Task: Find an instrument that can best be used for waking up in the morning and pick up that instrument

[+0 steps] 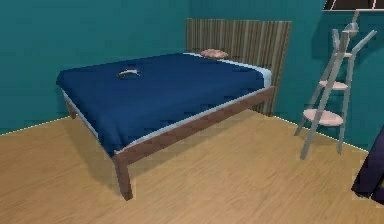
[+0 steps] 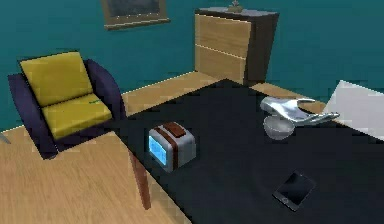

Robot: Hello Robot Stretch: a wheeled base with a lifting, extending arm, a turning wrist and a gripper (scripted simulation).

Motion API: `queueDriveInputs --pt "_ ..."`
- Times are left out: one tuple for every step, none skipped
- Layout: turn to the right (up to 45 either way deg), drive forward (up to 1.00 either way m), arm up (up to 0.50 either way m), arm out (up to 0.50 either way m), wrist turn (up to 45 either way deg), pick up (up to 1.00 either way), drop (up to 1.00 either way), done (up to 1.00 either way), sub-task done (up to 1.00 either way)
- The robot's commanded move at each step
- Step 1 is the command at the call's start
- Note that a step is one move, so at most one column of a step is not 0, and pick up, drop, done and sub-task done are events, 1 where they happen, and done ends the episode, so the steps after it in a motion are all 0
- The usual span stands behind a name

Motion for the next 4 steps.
queueDriveInputs --pt "0.0 0.0 0.5 0.0 0.0 0.0 0.0 0.0 0.0" --pt "0.0 0.0 0.36 0.0 0.0 0.0 0.0 0.0 0.0" --pt "0.0 0.0 0.0 0.28 0.0 0.0 0.0 0.0 0.0" --pt "0.0 0.0 0.0 0.0 45.0 0.0 0.0 0.0 0.0"
